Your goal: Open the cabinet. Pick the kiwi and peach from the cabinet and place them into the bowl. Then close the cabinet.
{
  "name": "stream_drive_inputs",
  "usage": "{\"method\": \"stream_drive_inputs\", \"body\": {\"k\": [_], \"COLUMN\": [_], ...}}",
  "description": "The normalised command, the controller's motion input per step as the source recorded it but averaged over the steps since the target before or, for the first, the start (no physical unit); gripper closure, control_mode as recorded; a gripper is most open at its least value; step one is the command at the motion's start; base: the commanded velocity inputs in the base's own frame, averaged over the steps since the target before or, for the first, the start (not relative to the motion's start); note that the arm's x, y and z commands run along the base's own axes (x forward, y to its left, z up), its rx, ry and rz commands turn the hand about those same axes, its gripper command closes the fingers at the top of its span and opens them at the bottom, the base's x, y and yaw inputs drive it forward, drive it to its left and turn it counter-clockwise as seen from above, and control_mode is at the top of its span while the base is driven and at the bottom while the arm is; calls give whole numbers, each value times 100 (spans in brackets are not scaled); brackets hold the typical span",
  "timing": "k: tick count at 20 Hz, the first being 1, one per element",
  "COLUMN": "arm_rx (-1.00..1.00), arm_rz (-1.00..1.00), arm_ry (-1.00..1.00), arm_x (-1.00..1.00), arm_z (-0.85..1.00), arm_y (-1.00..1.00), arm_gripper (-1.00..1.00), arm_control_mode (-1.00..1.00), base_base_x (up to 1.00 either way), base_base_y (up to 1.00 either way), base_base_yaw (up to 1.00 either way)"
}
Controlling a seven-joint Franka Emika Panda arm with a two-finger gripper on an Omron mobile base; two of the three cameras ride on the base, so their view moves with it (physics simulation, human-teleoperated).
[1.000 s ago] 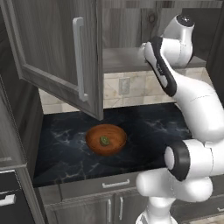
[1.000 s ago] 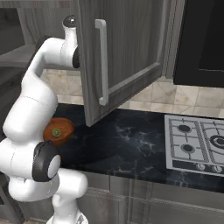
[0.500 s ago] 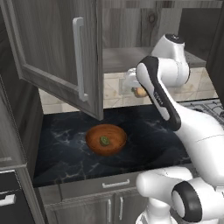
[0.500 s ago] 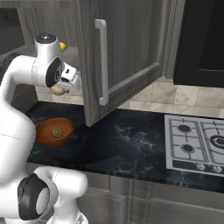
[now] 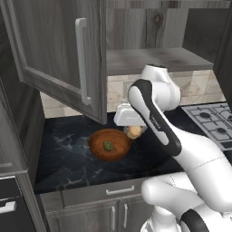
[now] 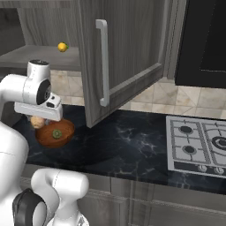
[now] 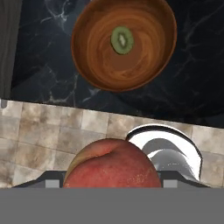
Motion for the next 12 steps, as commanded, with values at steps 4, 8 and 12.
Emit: {"method": "stream_drive_inputs", "body": {"k": [4, 8, 12], "arm_rx": [0, -1, -3], "arm_rz": [14, 0, 0], "arm_ry": [5, -9, -24], "arm_x": [0, 11, 20], "arm_z": [-27, -15, -27], "arm_y": [5, 0, 0], "arm_gripper": [100, 100, 100], "arm_control_mode": [-100, -100, -100], "base_base_x": [0, 0, 0], "base_base_y": [0, 0, 0], "base_base_yaw": [0, 0, 0]}}
